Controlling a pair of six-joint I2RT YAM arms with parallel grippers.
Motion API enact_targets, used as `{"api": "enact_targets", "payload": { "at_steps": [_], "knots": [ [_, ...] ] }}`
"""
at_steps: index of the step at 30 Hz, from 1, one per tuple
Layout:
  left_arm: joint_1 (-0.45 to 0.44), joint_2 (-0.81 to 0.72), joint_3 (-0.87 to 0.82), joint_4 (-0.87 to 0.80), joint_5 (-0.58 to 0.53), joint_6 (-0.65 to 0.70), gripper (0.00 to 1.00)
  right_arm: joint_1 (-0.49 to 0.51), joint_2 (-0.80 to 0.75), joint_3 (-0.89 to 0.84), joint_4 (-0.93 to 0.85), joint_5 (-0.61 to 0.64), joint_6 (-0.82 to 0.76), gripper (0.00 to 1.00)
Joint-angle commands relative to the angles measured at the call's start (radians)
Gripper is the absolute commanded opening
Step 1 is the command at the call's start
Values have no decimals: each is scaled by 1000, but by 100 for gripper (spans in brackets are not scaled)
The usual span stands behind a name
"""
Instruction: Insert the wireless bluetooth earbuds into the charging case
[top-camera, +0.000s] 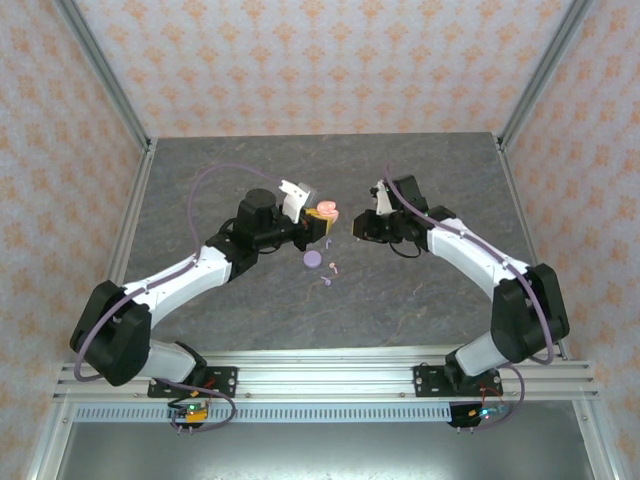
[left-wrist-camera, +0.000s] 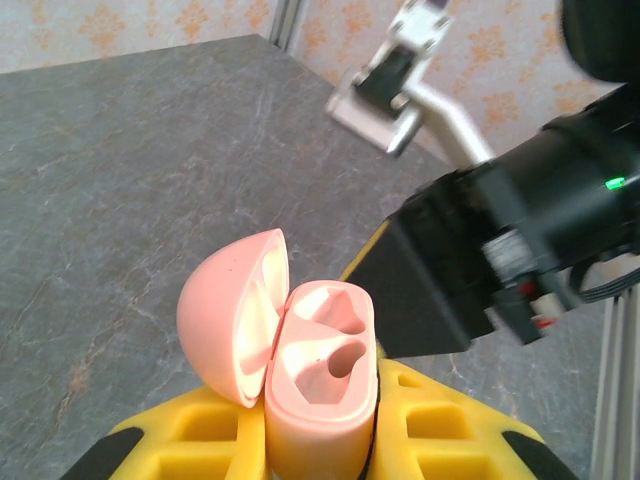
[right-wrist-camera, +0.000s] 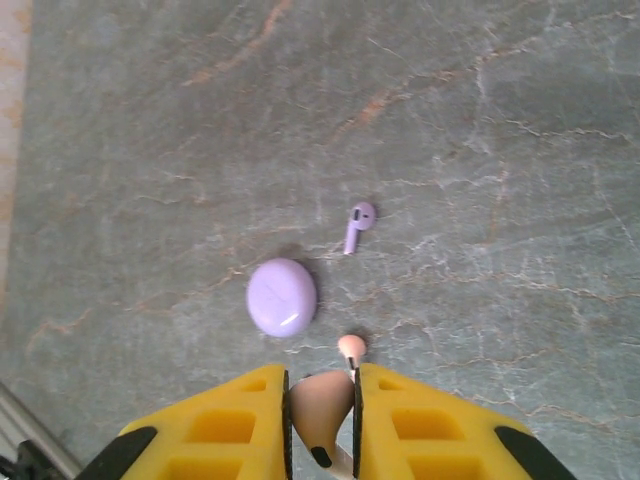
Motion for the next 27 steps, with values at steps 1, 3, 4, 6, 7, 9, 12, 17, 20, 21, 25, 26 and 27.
{"api": "enact_targets", "payload": {
  "at_steps": [1,3,4,6,7,9,12,17,20,21,25,26,27],
  "knots": [
    [-3,16,-16,70,-43,-19,19,0,-57,-3,30,-39,17,21],
    [-4,26,-20,77,-37,-23,19,0,-76,-1,33,-52,23,21],
    [-3,33,-20,80,-34,-24,19,-1,-85,-1,40,-61,29,21],
    [-4,42,-24,92,-32,-30,19,-1,-102,3,54,-79,39,21],
    [-4,45,-30,105,-33,-35,19,-1,-110,3,65,-93,43,21],
    [-4,50,-42,137,-31,-43,19,-1,-117,6,74,-105,47,21],
    [-6,63,-43,153,-27,-46,19,0,-120,14,98,-121,56,21],
    [-7,69,-58,182,-21,-44,19,-1,-117,29,141,-147,82,21],
    [-9,73,-58,177,-22,-35,19,-1,-116,39,165,-162,98,21],
    [-9,76,-58,177,-20,-34,19,-1,-115,43,171,-166,103,21],
    [-16,82,-58,185,-11,-29,20,3,-104,60,178,-166,113,21],
    [-21,84,-56,184,-11,-24,19,5,-102,62,181,-166,117,21],
    [-24,86,-53,183,-12,-22,20,7,-99,65,186,-166,118,21]
  ]
}}
